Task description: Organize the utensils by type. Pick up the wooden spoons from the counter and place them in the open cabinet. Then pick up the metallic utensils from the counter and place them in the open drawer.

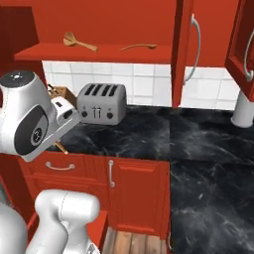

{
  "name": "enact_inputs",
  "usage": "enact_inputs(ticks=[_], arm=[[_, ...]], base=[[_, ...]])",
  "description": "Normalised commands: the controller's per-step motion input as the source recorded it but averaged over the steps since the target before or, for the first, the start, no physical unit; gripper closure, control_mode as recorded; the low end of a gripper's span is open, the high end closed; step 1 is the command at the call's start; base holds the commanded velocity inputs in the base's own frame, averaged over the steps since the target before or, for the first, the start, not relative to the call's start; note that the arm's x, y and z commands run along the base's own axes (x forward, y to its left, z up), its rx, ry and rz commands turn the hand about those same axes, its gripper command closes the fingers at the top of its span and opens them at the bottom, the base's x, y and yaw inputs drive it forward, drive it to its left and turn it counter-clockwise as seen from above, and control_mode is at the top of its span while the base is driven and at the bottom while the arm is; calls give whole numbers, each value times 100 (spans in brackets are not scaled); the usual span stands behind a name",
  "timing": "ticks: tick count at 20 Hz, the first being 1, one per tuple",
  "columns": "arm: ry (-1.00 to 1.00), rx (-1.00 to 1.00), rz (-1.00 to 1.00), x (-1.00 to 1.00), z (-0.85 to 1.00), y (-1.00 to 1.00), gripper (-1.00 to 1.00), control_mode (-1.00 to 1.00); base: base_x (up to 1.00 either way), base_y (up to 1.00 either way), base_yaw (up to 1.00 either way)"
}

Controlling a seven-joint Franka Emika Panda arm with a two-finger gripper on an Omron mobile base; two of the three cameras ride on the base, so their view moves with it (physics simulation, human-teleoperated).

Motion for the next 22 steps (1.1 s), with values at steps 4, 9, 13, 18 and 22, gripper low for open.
enact_inputs(ticks=[4,9,13,18,22], arm=[[0,0,0,0,0,0,100,100],[0,0,0,0,0,0,100,100],[0,0,0,0,0,0,100,100],[0,0,0,0,0,0,100,100],[0,0,0,0,0,0,100,100]], base=[[-10,79,76],[-24,81,76],[-16,91,73],[-12,88,69],[-25,83,68]])
